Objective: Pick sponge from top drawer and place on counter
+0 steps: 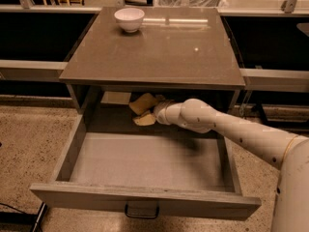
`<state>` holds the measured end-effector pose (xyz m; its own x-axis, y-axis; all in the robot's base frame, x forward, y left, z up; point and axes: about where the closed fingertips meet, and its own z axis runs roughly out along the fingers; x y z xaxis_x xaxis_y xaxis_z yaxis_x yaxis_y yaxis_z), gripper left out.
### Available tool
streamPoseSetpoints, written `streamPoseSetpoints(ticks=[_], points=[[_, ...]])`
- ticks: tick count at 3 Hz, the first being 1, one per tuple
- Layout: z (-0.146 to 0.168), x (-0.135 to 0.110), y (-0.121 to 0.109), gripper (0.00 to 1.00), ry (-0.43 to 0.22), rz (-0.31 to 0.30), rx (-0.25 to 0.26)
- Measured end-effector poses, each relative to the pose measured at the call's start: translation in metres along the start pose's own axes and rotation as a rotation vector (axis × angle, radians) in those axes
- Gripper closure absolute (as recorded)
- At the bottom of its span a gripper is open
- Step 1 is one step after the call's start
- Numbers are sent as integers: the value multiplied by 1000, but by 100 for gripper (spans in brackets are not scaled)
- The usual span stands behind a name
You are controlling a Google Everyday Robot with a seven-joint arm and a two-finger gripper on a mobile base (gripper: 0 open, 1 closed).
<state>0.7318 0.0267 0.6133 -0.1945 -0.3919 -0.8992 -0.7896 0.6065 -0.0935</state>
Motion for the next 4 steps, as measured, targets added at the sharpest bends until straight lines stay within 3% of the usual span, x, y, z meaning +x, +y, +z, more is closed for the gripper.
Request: streamPoseSetpoints(ticks=[2, 3, 4], points=[[6, 0, -4, 66, -17, 28, 1], [-5, -2, 7, 96, -37, -16, -15], [-21, -10, 22, 100, -58, -91, -40]])
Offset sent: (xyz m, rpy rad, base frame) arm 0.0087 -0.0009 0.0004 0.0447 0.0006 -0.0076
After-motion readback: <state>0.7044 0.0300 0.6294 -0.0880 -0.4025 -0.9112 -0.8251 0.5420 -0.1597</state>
